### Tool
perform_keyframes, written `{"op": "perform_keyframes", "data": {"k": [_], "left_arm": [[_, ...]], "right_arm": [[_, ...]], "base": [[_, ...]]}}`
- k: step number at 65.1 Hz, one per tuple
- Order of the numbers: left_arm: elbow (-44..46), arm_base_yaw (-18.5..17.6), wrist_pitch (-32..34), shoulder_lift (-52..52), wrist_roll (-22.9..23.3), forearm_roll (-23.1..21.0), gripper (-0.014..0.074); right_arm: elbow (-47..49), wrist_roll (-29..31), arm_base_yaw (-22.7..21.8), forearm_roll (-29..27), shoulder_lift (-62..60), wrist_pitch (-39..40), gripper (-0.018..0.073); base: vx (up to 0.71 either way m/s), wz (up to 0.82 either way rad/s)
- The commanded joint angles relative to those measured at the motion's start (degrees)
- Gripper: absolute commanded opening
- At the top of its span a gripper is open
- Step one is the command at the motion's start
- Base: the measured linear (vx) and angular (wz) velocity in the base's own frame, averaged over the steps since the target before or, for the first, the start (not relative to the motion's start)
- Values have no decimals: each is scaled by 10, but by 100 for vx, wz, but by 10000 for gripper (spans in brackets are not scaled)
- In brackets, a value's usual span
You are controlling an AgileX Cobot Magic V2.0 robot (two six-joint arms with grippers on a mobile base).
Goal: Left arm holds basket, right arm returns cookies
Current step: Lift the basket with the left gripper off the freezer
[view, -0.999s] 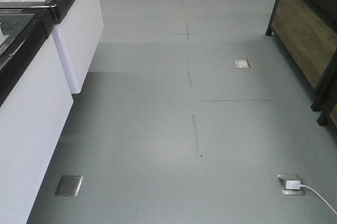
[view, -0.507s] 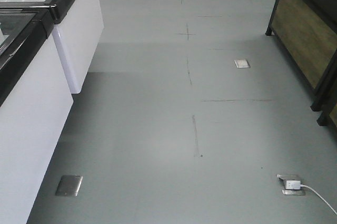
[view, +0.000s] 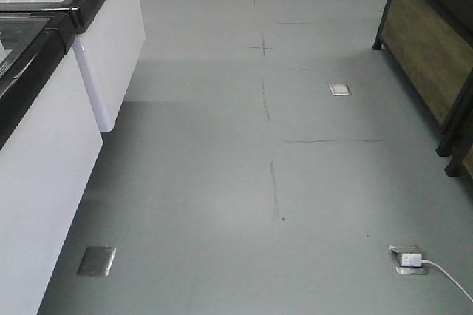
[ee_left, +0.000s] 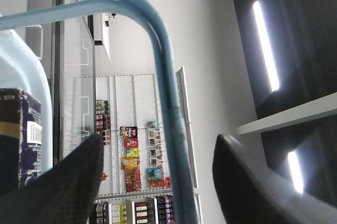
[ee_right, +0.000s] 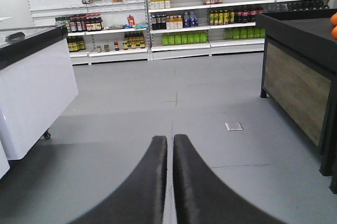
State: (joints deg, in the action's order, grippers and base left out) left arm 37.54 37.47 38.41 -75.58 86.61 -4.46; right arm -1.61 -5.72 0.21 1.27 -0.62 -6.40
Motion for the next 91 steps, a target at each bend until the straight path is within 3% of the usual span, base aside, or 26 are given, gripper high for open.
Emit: {"op": "perform_keyframes", "data": {"k": [1, 23, 44, 59, 80, 91], "left_arm": [[16, -3, 56, 9, 12, -1, 428], [16, -3, 56, 5, 16, -1, 425], [42, -4, 58, -10, 18, 3, 352], [42, -4, 54, -12, 18, 3, 249], [42, -4, 54, -12, 17, -1, -10], [42, -4, 52, -12, 17, -1, -8]], "right_arm": [[-10, 5, -2, 2, -7, 41, -6], [-10, 5, -2, 2, -7, 41, -6], [-10, 5, -2, 2, -7, 41, -6], [-10, 5, -2, 2, -7, 41, -6], [-10, 5, -2, 2, -7, 41, -6], [-10, 5, -2, 2, -7, 41, -6]], "base": [[0, 0], [0, 0], [0, 0], [0, 0], [0, 0], [0, 0]]}}
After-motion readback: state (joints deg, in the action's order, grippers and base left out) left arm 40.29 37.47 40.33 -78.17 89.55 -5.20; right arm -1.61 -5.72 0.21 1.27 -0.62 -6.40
